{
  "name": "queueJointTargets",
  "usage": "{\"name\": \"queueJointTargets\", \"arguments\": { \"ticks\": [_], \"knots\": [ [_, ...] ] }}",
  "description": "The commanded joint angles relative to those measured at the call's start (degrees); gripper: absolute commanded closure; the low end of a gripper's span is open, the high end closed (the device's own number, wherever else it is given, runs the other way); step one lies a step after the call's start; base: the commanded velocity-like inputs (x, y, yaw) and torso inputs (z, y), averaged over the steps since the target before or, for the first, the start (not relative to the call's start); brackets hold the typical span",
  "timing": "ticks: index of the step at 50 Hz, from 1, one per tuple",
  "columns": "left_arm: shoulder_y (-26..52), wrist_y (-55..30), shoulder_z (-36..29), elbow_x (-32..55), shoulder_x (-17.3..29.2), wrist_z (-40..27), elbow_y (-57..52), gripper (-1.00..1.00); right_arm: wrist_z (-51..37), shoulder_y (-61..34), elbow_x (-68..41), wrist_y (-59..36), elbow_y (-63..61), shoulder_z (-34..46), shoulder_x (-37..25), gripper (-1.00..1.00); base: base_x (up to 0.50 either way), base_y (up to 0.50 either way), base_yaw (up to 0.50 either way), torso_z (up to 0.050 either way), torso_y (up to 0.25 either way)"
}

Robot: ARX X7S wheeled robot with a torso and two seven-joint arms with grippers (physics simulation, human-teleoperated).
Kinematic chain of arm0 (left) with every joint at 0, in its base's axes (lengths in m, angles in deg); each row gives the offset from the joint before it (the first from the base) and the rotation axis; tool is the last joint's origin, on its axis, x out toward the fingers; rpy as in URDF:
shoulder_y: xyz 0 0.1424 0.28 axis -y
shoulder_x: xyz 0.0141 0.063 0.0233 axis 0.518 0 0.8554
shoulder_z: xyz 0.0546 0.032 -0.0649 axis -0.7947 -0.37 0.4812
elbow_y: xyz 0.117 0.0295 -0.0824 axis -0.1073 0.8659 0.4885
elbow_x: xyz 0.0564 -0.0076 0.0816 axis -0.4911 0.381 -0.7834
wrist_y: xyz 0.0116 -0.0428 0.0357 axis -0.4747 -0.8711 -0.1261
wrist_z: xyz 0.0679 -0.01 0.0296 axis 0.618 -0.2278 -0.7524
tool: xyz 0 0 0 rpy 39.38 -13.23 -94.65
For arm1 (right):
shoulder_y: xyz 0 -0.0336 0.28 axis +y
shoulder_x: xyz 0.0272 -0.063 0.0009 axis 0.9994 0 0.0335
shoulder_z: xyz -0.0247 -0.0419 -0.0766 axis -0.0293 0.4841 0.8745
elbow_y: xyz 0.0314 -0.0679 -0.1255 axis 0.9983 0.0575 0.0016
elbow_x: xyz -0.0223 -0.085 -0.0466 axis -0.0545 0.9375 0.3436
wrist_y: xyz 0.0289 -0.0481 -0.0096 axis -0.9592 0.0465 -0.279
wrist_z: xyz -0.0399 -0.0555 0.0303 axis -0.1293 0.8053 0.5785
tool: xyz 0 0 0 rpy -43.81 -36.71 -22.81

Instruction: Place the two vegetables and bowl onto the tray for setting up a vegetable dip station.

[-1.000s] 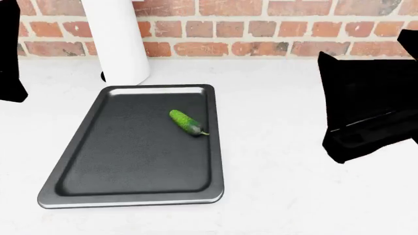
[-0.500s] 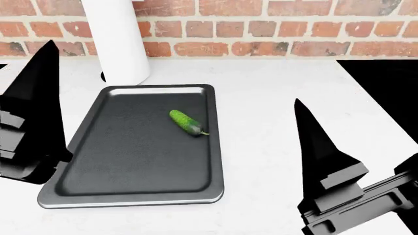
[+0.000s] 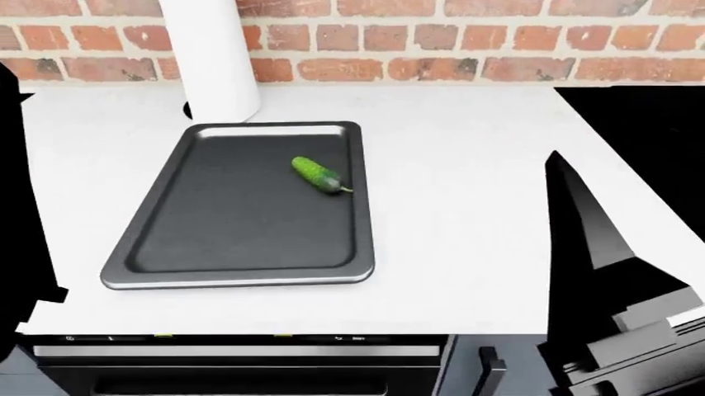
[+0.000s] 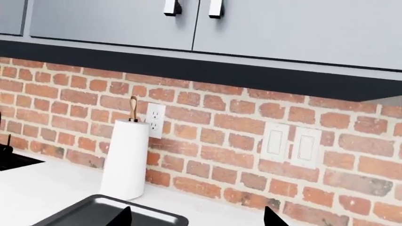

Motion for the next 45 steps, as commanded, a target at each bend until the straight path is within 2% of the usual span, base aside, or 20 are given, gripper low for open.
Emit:
{"name": "queueJointTargets", "arguments": {
  "ticks": [1, 7, 10, 13, 14, 16, 19, 23, 26, 30, 34, 38, 39, 45],
  "knots": [
    [-2.3, -1.9, 4.7, 1.2, -1.2, -0.8, 0.3, -1.0, -0.4, 0.8, -1.2, -1.5, -0.1, -3.4, 1.4, -1.0, 0.0, 0.0, 0.0, 0.0, 0.0],
    [-1.7, -6.1, 9.5, -1.4, 0.0, -1.7, -0.4, -1.0, -0.4, 0.2, -2.9, -6.4, -0.1, -8.8, 3.2, -1.0, 0.0, 0.0, 0.0, 0.0, 0.0],
    [-1.2, -9.5, 8.9, -1.6, -1.9, -2.8, -0.6, -1.0, -0.4, 0.9, -4.2, -8.8, -0.1, -12.6, 4.3, -1.0, 0.0, 0.15, 0.0, 0.0, 0.0],
    [-2.9, -12.3, 9.2, -3.8, -6.4, -2.6, -0.5, -1.0, -0.4, 4.0, -3.1, -13.8, -0.1, -13.9, 9.8, -1.0, 0.05, 0.5, 0.0, 0.0, 0.0],
    [-4.0, -14.6, 8.6, -6.3, -9.6, -1.8, -0.2, -1.0, -0.4, 5.6, -1.6, -16.7, -0.1, -14.1, 12.8, -1.0, 0.06, 0.5, 0.0, 0.0, 0.0],
    [-4.9, -17.0, 8.7, -8.7, -13.0, -0.3, 0.5, -1.0, -0.4, 6.8, -1.3, -18.6, -0.1, -14.5, 15.3, -1.0, 0.07, 0.5, 0.0, 0.0, 0.0],
    [-5.9, -26.0, 9.9, -16.2, -23.2, 4.8, 2.3, -1.0, -0.1, 9.1, -0.5, -23.1, 0.0, -16.4, 22.0, -1.0, 0.07, 0.5, 0.0, 0.0, 0.0],
    [-5.8, -32.3, 12.8, -21.4, -30.3, 10.0, 3.3, -1.0, 5.1, 10.1, 3.5, -28.1, 1.8, -18.7, 25.7, -1.0, 0.07, 0.5, 0.0, 0.0, 0.0],
    [-7.1, -32.8, 14.9, -27.6, -32.3, 16.6, 1.9, -1.0, 17.8, 11.7, 14.0, -28.2, 0.3, -20.4, 26.1, -1.0, 0.08, 0.5, 0.0, 0.0, 0.0],
    [-9.1, -32.7, 17.7, -32.3, -33.8, 23.2, -0.4, -1.0, 23.1, 11.1, 19.3, -28.2, -0.1, -21.4, 27.5, -1.0, 0.04, 0.24, 0.0, 0.0, 0.0],
    [-8.0, -33.0, 17.0, -31.9, -34.4, 22.5, -0.6, -1.0, 29.4, 11.0, 26.4, -28.3, -0.1, -21.0, 27.4, -1.0, 0.0, 0.0, 0.0, 0.0, 0.0],
    [-8.5, -33.0, 17.5, -36.2, -34.9, 25.7, -0.6, -1.0, 36.5, 12.2, 33.9, -28.3, -0.1, -21.7, 27.1, -1.0, 0.0, 0.0, 0.0, 0.0, 0.0],
    [-8.4, -33.0, 18.4, -35.9, -35.3, 25.4, -0.6, -1.0, 37.4, 12.3, 36.8, -28.3, -0.1, -20.5, 26.8, -1.0, 0.0, 0.0, 0.0, 0.0, 0.0],
    [-9.7, -33.0, 21.5, -33.9, -35.9, 25.4, -0.6, -1.0, 37.4, 11.8, 37.4, -28.3, -0.1, -19.7, 27.5, -1.0, 0.0, 0.0, 0.0, 0.0, 0.0]
  ]
}}
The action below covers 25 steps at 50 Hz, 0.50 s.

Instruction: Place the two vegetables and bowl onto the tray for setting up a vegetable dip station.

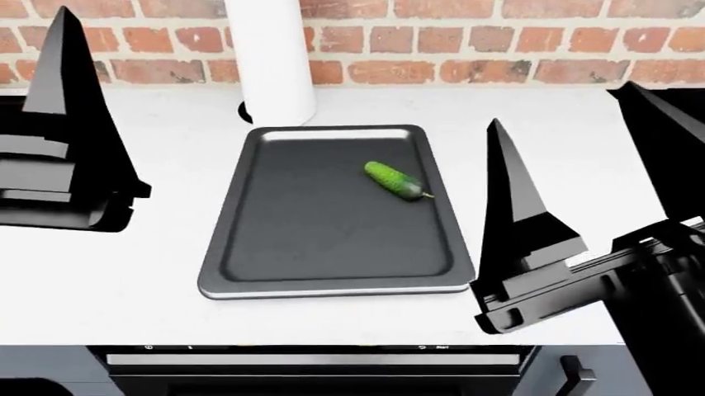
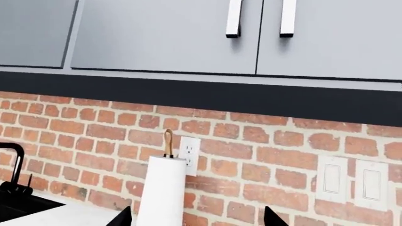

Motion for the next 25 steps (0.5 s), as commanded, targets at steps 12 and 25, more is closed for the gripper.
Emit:
{"name": "queueJointTargets", "arguments": {
  "ticks": [12, 25],
  "knots": [
    [2.0, -1.9, 0.5, 2.9, -1.6, -4.9, -0.5, -1.0, 8.0, 1.2, 11.3, -1.4, -0.1, 1.6, 1.8, -1.0, 0.0, 0.0, 0.0, 0.0, 0.0],
    [2.4, -1.9, 3.8, 15.4, 0.7, -14.7, -0.5, -1.0, 1.4, 0.2, 7.4, -1.4, -0.1, 4.7, 1.1, -1.0, 0.03, 0.34, 0.0, 0.0, 0.0]
  ]
}}
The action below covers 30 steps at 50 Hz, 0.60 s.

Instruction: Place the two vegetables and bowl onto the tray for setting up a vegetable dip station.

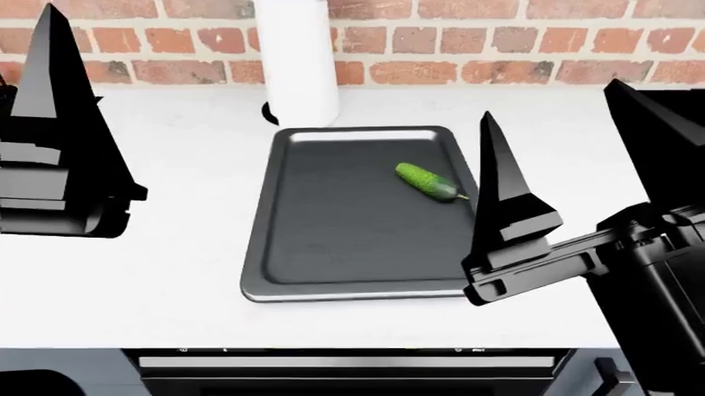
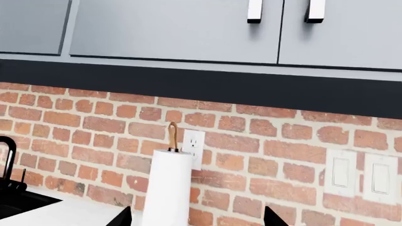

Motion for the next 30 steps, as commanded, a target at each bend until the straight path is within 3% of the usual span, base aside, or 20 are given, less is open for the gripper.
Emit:
{"name": "queueJointTargets", "arguments": {
  "ticks": [1, 8, 30],
  "knots": [
    [0.4, -0.2, 4.6, 11.4, 2.0, -8.4, 0.0, -1.0, -2.9, -0.3, -2.7, -0.1, 0.0, 0.7, 0.1, -1.0, 0.05, 0.5, 0.0, 0.0, 0.0],
    [-0.7, -0.2, 6.4, 10.0, 2.7, -6.2, 0.0, -1.0, -4.5, -0.3, -4.2, -0.1, 0.0, 0.8, -0.1, -1.0, 0.06, 0.5, 0.0, 0.0, 0.0],
    [-0.4, -0.2, 10.7, 14.6, 3.9, -7.9, 0.0, -1.0, -5.7, -0.4, -5.8, -0.1, 0.0, 0.8, -0.3, -1.0, 0.06, 0.5, 0.0, 0.0, 0.0]
  ]
}}
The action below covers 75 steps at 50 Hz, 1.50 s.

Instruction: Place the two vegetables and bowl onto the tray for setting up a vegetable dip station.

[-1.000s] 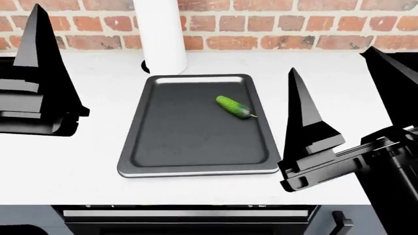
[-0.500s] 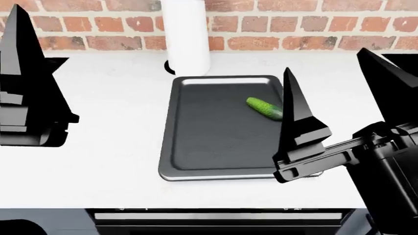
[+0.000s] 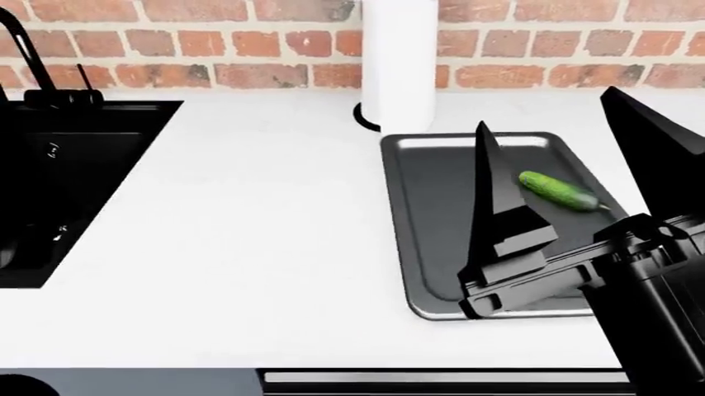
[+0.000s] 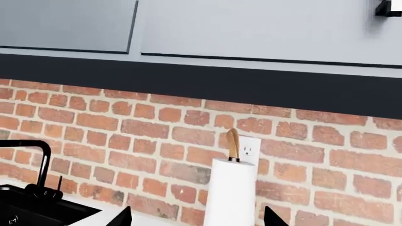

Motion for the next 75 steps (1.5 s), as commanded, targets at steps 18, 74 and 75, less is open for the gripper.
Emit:
{"name": "queueJointTargets", "arguments": {
  "ticks": [18, 74, 75],
  "knots": [
    [0.3, 0.0, 1.5, 3.3, 0.8, -2.3, 0.0, -1.0, 0.2, 0.4, -0.2, 0.0, 0.0, 0.0, 0.0, -1.0, 0.07, 0.5, 0.0, 0.0, 0.0],
    [-0.2, 0.0, 3.0, 4.6, 0.9, -2.0, 0.0, -1.0, -5.0, -1.7, -4.8, 0.0, 0.0, 2.1, -0.6, -1.0, 0.03, 0.43, 0.0, 0.0, 0.0],
    [-0.2, 0.0, 2.8, 4.6, 1.0, -2.2, 0.0, -1.0, -5.0, -1.7, -4.7, 0.0, 0.0, 2.3, -0.7, -1.0, 0.0, 0.5, 0.0, 0.0, 0.0]
  ]
}}
